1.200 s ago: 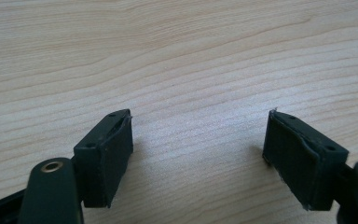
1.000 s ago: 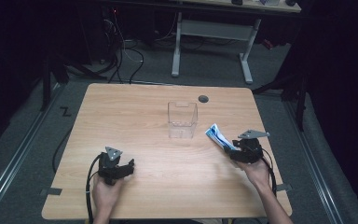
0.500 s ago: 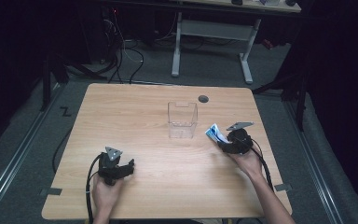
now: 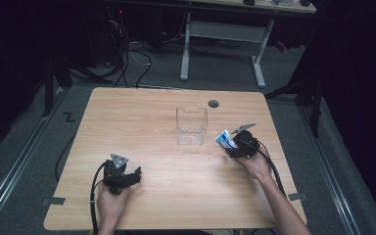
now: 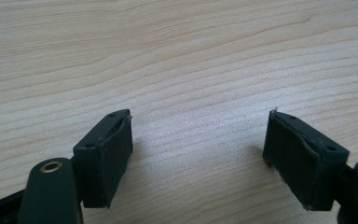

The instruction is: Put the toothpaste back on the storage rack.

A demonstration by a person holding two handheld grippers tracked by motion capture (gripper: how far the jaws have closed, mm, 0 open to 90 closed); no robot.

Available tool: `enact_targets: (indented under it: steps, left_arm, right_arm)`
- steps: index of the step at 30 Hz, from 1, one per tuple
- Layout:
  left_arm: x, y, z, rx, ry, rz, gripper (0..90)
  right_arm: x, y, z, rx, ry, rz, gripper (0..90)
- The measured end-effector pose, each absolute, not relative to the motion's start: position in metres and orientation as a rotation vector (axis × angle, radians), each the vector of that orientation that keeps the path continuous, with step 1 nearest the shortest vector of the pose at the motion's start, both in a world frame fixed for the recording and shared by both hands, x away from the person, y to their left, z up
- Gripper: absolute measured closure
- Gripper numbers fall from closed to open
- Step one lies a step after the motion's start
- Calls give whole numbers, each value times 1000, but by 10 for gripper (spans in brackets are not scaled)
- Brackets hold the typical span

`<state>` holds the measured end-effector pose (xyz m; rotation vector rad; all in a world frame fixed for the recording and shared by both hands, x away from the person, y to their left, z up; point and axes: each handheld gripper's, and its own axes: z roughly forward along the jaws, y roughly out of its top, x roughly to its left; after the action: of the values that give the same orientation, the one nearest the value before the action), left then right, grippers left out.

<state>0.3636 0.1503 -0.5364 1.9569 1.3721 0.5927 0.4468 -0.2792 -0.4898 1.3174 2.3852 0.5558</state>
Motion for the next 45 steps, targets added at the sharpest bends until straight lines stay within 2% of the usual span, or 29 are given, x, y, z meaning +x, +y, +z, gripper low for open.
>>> enact_targets:
  steps: [9, 20, 25, 37, 45]
  left_arm:
    - [364, 150, -536, 1955, 1372, 593, 242]
    - [364, 150, -536, 1957, 1372, 592, 242]
    - [364, 150, -536, 1957, 1372, 592, 242]
    - [364, 150, -536, 1957, 1371, 592, 242]
    - [364, 150, -536, 1958, 1371, 591, 241]
  right_arm:
    - [459, -277, -498, 1342, 2429, 428, 455]
    - [468, -285, -499, 1480, 2461, 477, 473]
    - [474, -284, -496, 1494, 2502, 421, 512]
    - [477, -281, -490, 1460, 2537, 349, 682]
    - [470, -291, -487, 1463, 2557, 488, 707]
